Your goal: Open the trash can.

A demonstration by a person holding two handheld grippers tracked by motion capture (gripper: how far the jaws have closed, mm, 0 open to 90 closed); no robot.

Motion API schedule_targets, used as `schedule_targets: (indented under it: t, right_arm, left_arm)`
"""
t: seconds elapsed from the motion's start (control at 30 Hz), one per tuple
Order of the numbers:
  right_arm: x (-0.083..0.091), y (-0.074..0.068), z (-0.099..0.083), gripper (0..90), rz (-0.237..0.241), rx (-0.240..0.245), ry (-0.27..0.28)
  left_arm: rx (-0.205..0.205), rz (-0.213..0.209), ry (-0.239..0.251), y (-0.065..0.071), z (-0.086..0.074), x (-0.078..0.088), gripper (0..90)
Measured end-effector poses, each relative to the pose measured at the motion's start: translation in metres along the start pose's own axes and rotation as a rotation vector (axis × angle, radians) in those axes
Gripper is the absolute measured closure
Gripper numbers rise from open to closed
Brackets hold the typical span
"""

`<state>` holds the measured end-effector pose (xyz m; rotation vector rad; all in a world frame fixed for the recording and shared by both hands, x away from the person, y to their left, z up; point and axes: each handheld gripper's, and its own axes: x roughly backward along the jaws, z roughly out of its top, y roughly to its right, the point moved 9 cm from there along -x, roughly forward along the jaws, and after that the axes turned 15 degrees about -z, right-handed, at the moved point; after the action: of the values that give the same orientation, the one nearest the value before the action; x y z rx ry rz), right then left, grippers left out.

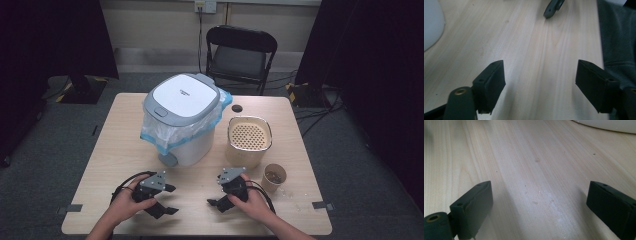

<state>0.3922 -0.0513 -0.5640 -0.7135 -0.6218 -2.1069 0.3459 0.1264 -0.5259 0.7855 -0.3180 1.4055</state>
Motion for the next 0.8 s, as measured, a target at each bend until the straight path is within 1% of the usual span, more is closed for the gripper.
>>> schedule_targets:
  t: [0.03,0.07,0.1,0.13,0.17,0.2,0.23,0.27,0.3,0.33,0.37,0.43,0.53,0.57,0.6,0.63,0.67,0.7,0.73,0.77,0.8]
  right_arm:
    - [0.000,0.000,0.000,6.2,0.000,0.000,0.000]
    - [0.000,0.000,0.000,6.2,0.000,0.000,0.000]
    - [0.000,0.000,0.000,6.2,0.000,0.002,0.001]
    - [0.000,0.000,0.000,6.1,0.001,0.002,0.001]
    - [0.000,0.000,0.000,6.1,0.001,0.002,0.001]
    - [0.000,0.000,0.000,6.0,0.001,0.002,0.001]
    - [0.000,0.000,0.000,6.0,0.001,0.002,0.001]
    - [0.000,0.000,0.000,6.1,0.001,0.002,0.001]
    - [0.000,0.000,0.000,6.1,0.001,0.002,0.001]
    - [0.000,0.000,0.000,5.5,0.001,-0.001,-0.003]
    - [0.000,0.000,0.000,5.5,0.001,-0.001,-0.003]
    - [-0.001,0.000,0.000,5.2,0.005,0.001,0.001]
    - [-0.001,-0.001,0.000,5.2,0.005,0.001,0.000]
    - [-0.001,-0.001,0.000,5.2,0.005,0.000,0.000]
    - [-0.001,0.000,0.000,5.2,0.004,0.003,0.001]
    - [-0.001,0.000,0.000,5.2,0.004,0.003,0.001]
    - [-0.001,0.000,0.000,5.2,0.004,0.001,-0.003]
    - [-0.001,0.000,0.000,5.2,0.004,0.001,-0.003]
    - [-0.001,0.000,0.000,5.1,0.002,-0.001,-0.004]
    - [-0.001,0.000,0.000,5.1,0.002,-0.001,-0.004]
    - [0.000,0.000,0.000,5.1,0.003,-0.002,-0.005]
  left_arm:
    - [0.000,0.000,0.000,0.000,0.000,0.000,12.9]
    - [0.001,0.001,0.000,0.002,0.002,0.005,12.9]
    - [0.009,0.002,0.007,0.004,0.004,0.007,18.0]
    - [0.022,0.002,0.016,0.006,0.006,0.011,16.9]
    - [0.030,0.006,0.012,0.007,0.007,0.015,16.9]
    - [0.038,0.011,0.028,0.008,0.012,0.023,17.0]
    - [0.038,0.011,0.028,0.008,0.012,0.023,16.4]
    - [0.040,0.023,0.029,0.010,0.016,0.031,15.7]
    - [0.040,0.023,0.029,0.010,0.016,0.031,16.0]
    - [0.042,0.035,0.036,0.010,0.022,0.040,16.0]
    - [0.042,0.035,0.036,0.010,0.022,0.040,16.0]
    - [0.047,0.043,0.050,0.011,0.027,0.047,16.0]
    - [0.049,0.054,0.064,0.011,0.035,0.057,16.1]
    - [0.054,0.066,0.065,0.010,0.038,0.064,16.1]
    - [0.060,0.068,0.078,0.009,0.040,0.067,16.1]
    - [0.060,0.068,0.078,0.009,0.040,0.067,16.2]
    - [0.061,0.070,0.087,0.008,0.044,0.074,16.2]
    - [0.061,0.070,0.087,0.008,0.044,0.074,16.2]
    - [0.073,0.080,0.114,0.007,0.048,0.080,16.2]
    - [0.073,0.080,0.114,0.007,0.048,0.080,16.2]
    - [0.078,0.080,0.118,0.006,0.050,0.083,16.2]
